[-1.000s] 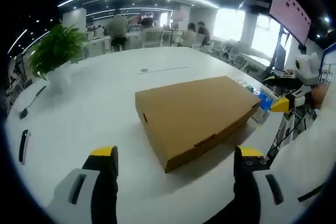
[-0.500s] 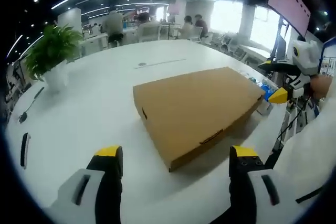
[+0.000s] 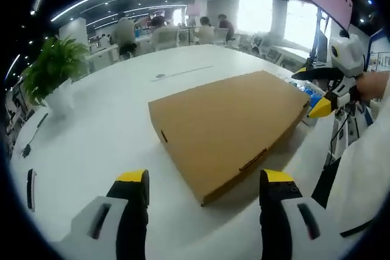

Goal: Operate the shoe box by opening the lid, removing the specified soft item, and placing it in the target area until the item is outside and the box remains undamaged.

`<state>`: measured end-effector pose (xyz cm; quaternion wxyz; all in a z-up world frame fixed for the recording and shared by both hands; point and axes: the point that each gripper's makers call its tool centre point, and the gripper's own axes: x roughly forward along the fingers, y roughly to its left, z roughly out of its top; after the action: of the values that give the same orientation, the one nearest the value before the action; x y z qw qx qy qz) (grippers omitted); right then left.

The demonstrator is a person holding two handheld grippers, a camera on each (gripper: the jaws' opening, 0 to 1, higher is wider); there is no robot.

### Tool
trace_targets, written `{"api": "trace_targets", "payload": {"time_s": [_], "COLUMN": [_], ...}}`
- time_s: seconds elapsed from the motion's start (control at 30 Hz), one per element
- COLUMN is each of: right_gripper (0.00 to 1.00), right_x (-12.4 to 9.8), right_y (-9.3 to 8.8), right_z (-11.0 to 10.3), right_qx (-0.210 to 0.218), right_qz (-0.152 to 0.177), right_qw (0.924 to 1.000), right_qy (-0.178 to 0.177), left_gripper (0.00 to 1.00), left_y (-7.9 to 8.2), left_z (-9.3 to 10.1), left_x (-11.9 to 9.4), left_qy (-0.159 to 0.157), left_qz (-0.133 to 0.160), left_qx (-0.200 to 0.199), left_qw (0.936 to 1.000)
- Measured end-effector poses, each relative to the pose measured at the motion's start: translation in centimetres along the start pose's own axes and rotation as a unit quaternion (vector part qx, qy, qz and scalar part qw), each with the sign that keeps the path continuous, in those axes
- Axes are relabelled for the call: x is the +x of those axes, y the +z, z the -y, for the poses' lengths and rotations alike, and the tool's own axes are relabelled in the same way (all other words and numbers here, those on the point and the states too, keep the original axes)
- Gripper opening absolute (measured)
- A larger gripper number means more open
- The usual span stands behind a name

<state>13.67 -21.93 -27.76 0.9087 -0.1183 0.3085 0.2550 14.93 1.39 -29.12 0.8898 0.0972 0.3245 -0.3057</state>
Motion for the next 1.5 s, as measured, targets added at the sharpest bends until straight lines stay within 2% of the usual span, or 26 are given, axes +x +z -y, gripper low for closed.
{"api": "trace_targets", "payload": {"time_s": [0.2,0.3,0.47,0.63,0.83,0.93,1.13,1.3,1.37,1.5], "right_gripper": [0.89,0.85,0.84,0.78,0.78,0.77,0.75,0.71,0.67,0.66], "right_x": [0.1,0.2,0.6,0.8,1.0,0.9,0.8,0.4,0.2,-0.1], "right_y": [0.0,0.1,-0.1,-0.4,-0.6,-0.6,-0.8,-1.2,-1.6,-1.8], "right_z": [0.2,0.1,0.0,-0.4,-0.4,-0.5,-0.5,-0.5,-0.5,-0.6], "right_qx": [0.015,0.018,0.012,0.002,-0.009,-0.011,0.006,0.015,0.026,0.023], "right_qz": [0.004,0.006,-0.003,-0.014,-0.014,-0.011,-0.01,-0.014,-0.025,-0.028], "right_qw": [0.9999,0.9998,0.9998,0.9996,0.9996,0.9997,0.9998,0.9997,0.9993,0.9993], "right_qy": [-0.003,0.003,0.013,0.025,0.021,0.02,0.018,0.013,0.011,0.008], "left_gripper": [0.72,0.65,0.61,0.61,0.6,0.6,0.59,0.58,0.58,0.58], "left_y": [0.6,0.8,0.8,0.8,0.5,0.4,0.3,0.4,0.3,0.2], "left_z": [0.4,1.1,1.5,1.5,1.5,1.6,1.6,1.6,1.6,1.8], "left_x": [0.4,0.4,0.6,0.7,0.8,0.7,0.8,0.7,0.7,0.7], "left_qy": [-0.007,-0.026,-0.035,-0.039,-0.047,-0.047,-0.043,-0.049,-0.051,-0.053], "left_qz": [0.002,0.003,0.002,-0.003,-0.016,-0.017,-0.019,-0.021,-0.019,-0.018], "left_qx": [0.018,0.026,0.032,0.024,0.0,0.001,0.015,0.007,0.008,0.01], "left_qw": [0.9998,0.9993,0.9989,0.9989,0.9987,0.9987,0.9988,0.9986,0.9985,0.9984]}}
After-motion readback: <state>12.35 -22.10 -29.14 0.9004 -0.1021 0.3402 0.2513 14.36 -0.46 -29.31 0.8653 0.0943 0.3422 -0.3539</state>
